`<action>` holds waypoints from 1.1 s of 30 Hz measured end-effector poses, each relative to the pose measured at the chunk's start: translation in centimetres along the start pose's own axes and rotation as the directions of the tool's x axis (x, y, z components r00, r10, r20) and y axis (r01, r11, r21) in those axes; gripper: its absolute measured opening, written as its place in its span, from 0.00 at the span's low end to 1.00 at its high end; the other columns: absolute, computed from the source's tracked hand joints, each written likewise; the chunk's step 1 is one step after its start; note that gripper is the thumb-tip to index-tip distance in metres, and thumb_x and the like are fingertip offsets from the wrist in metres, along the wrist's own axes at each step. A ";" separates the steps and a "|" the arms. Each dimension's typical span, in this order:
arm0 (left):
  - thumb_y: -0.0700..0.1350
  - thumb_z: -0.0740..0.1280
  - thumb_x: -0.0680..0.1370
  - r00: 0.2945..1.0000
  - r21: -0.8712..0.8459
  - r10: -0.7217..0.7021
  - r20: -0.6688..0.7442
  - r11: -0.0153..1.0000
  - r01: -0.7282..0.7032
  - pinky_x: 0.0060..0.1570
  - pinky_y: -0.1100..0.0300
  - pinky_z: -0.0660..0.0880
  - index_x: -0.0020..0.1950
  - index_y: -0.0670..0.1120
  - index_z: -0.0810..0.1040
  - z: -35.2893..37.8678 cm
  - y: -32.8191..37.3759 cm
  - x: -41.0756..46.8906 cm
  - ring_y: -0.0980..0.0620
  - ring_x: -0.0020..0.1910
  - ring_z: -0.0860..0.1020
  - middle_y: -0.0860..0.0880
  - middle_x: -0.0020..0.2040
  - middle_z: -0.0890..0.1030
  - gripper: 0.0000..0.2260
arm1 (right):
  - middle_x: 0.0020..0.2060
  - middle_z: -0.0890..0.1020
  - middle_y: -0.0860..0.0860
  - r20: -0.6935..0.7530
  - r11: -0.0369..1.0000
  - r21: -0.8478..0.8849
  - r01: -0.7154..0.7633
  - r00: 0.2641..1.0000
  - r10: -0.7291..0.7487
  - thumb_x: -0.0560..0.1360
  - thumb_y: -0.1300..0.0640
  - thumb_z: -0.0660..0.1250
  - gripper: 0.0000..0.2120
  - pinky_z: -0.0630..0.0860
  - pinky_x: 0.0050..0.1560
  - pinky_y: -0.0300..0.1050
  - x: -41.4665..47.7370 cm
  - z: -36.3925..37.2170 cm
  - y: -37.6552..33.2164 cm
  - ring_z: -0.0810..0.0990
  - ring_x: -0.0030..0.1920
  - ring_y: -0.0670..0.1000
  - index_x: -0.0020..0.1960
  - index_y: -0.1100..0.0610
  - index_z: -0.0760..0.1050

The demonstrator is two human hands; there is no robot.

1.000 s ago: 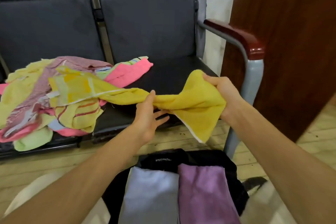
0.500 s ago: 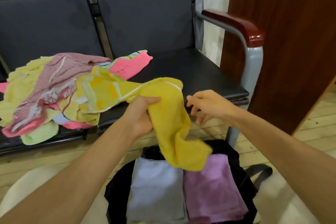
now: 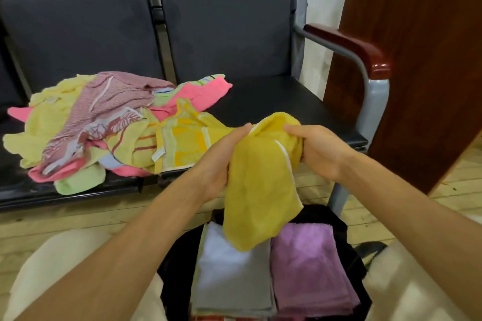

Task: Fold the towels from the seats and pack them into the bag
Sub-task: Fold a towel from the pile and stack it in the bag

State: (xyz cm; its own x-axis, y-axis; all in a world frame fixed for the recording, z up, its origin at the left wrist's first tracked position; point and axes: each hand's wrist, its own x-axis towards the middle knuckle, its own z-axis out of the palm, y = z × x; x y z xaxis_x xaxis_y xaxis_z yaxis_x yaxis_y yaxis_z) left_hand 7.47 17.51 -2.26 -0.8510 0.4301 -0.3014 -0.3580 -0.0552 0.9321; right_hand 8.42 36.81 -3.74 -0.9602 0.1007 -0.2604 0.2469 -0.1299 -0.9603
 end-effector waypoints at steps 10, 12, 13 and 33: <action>0.37 0.73 0.72 0.979 0.491 0.146 -0.144 0.870 -0.058 0.50 0.54 0.78 0.60 0.47 0.73 -0.4 -3.4 0.8 0.48 0.53 0.79 0.46 0.54 0.79 0.20 | 0.54 0.84 0.58 0.003 1.000 0.005 -0.020 1.000 0.020 0.67 0.53 0.71 0.21 0.76 0.63 0.57 -1.2 0.7 2.1 0.82 0.56 0.58 0.58 0.60 0.80; 0.38 0.69 0.75 0.988 0.490 0.116 -0.106 0.870 -0.049 0.52 0.50 0.79 0.54 0.47 0.78 -0.2 -4.0 0.7 0.48 0.52 0.80 0.47 0.52 0.82 0.09 | 0.50 0.85 0.57 -0.011 0.998 -0.054 -0.022 1.000 0.022 0.70 0.52 0.73 0.17 0.77 0.61 0.57 -1.3 1.0 2.4 0.84 0.53 0.57 0.56 0.60 0.82; 0.42 0.68 0.76 0.994 0.443 0.065 -0.088 0.897 -0.019 0.52 0.49 0.79 0.51 0.48 0.80 0.0 -4.0 0.5 0.49 0.51 0.81 0.48 0.51 0.83 0.05 | 0.49 0.86 0.56 -0.029 0.997 -0.073 -0.027 0.999 0.025 0.72 0.53 0.73 0.15 0.78 0.60 0.57 -1.3 1.1 2.6 0.84 0.52 0.57 0.54 0.60 0.82; 0.49 0.67 0.75 0.991 0.510 0.125 -0.056 0.856 -0.079 0.55 0.45 0.78 0.52 0.38 0.80 -0.5 -3.2 -0.7 0.47 0.50 0.82 0.42 0.49 0.83 0.14 | 0.53 0.84 0.56 0.052 0.997 -0.031 -0.075 0.996 0.077 0.77 0.57 0.65 0.12 0.78 0.59 0.55 -3.3 2.9 2.2 0.83 0.54 0.56 0.59 0.59 0.79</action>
State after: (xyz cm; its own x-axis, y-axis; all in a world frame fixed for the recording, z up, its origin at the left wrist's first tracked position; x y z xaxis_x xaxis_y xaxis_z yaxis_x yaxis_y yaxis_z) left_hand 9.07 16.93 -5.14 -0.9091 0.3687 -0.1937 -0.0434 0.3787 0.9245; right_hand 11.79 33.28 -4.70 -0.9439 0.0391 -0.3278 0.3222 -0.1066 -0.9407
